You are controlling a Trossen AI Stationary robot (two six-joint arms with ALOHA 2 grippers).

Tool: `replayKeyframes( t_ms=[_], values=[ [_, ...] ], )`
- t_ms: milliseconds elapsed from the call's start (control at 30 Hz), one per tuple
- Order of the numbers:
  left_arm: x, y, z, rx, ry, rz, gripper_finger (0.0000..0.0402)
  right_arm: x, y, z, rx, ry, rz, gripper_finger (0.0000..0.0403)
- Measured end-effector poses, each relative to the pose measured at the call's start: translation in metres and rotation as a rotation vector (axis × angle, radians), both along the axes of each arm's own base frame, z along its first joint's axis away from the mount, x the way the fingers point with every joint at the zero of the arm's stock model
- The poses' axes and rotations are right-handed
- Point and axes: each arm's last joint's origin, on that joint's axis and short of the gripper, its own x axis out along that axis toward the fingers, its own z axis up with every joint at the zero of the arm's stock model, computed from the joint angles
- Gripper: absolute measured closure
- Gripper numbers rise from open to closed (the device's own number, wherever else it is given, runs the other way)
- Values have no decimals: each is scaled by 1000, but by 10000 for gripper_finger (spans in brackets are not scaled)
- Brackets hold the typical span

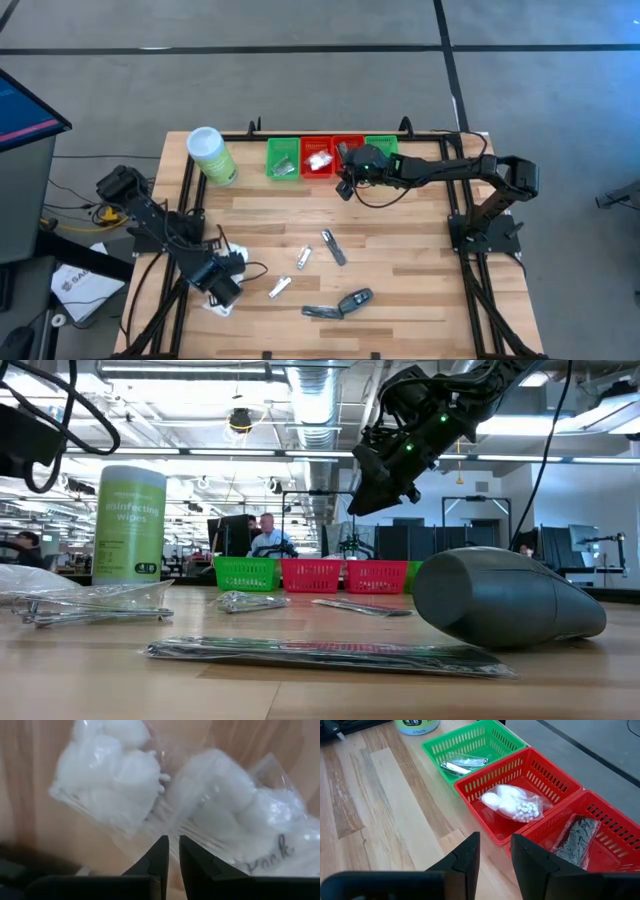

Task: Pick & Place Travel size toiletries
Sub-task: Put the white cotton pack into the left red bin

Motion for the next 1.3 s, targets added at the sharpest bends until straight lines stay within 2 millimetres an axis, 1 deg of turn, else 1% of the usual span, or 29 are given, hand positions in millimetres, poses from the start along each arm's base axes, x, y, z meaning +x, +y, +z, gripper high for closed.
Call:
replayKeyframes(
  t_ms=[133, 367, 500, 700, 833, 1033, 1133, 1300],
  values=[
    [0, 1, 0, 25, -7, -3, 367, 0, 0, 0, -2, 6, 3, 301],
    [-2, -2, 0, -16, 19, -8, 367, 0, 0, 0, -4, 7, 4, 301],
    [-7, -3, -3, -3, 19, -28, 367, 0, 0, 0, -4, 7, 5, 301],
    [-13, 5, -14, 66, 15, -36, 367, 0, 0, 0, -4, 7, 5, 301],
    [-13, 9, -17, 155, -50, -47, 394, 0, 2, 0, -5, 8, 11, 301],
    [-15, 21, -25, 217, -48, -4, 401, 1, 4, 0, -6, 8, 18, 301],
    [-14, 21, -23, 203, -49, 2, 401, 1, 6, 0, -6, 8, 22, 301],
    [-11, 15, -8, 97, -72, 13, 389, 1, 6, 0, -6, 8, 23, 301]
  ],
)
